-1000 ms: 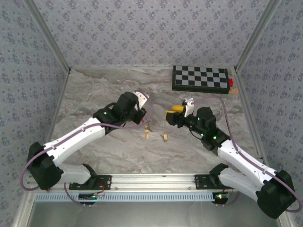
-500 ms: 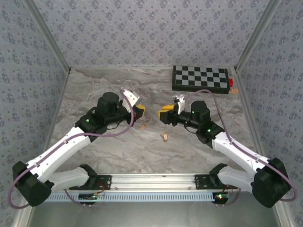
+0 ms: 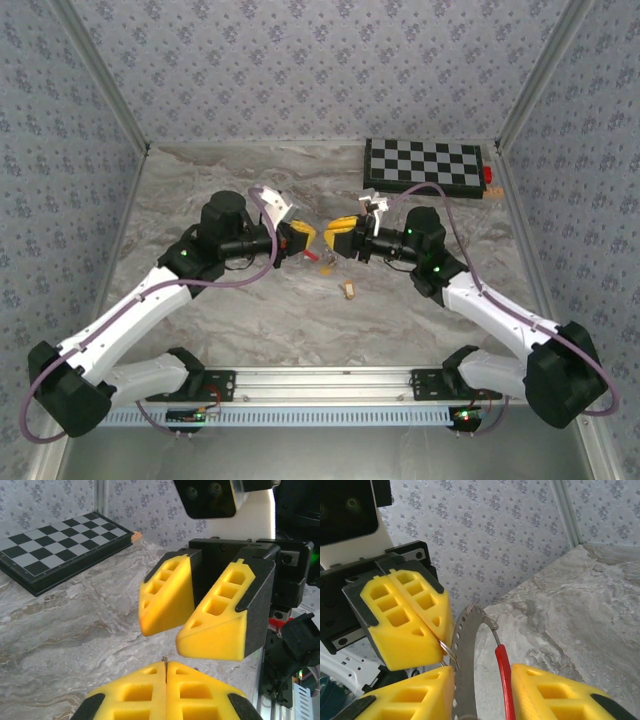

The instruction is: Put the keys on the keyring

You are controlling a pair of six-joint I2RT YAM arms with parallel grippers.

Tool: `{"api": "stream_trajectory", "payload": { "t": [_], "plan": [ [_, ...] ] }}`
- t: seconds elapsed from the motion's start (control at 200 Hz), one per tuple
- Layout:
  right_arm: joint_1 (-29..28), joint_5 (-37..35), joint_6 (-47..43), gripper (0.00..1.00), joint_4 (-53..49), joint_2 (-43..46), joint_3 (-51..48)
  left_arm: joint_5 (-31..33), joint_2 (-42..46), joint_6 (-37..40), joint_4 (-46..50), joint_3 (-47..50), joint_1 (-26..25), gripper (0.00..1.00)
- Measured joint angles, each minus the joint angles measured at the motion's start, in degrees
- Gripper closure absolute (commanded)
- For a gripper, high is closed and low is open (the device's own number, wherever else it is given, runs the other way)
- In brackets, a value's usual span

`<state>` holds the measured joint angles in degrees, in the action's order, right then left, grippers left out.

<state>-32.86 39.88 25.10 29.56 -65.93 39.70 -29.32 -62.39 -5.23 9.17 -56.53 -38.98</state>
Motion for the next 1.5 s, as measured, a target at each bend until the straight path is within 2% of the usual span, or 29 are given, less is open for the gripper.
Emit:
{"api": "stream_trajectory", "payload": {
  "t": [0.055,0.275,0.475,0.62,0.955,1.359,1.499],
  "plan": [
    [0.1,0.5,0.3,0.73,0.7,-0.7,0.0,-0.7,-0.4,-0.2,-0.3,0.0,0.0,1.0],
    [0.6,2.2,1.3,0.77,1.7,-2.6,0.0,-2.5,-0.8,-0.6,-3.0,0.0,0.4,1.0],
    [-1.5,2.9,0.3,0.76,1.3,-2.6,0.0,-3.1,-2.3,-1.5,-5.0,0.0,0.8,1.0],
    [-2.3,2.1,-1.4,0.71,-0.8,-1.2,-0.1,-3.8,-2.5,-2.4,-6.2,0.0,1.3,1.0],
    [2.2,2.1,1.1,0.7,3.5,1.4,-2.2,-6.5,-2.6,-5.0,-9.5,0.0,2.2,1.0],
    [2.1,5.9,4.3,0.69,8.5,-1.9,-0.5,-8.7,-2.7,-5.4,-9.5,0.0,2.2,1.0],
    [1.5,6.5,4.7,0.73,9.7,-2.8,0.1,-9.0,-2.8,-5.4,-9.5,0.0,2.2,1.0]
  ]
}}
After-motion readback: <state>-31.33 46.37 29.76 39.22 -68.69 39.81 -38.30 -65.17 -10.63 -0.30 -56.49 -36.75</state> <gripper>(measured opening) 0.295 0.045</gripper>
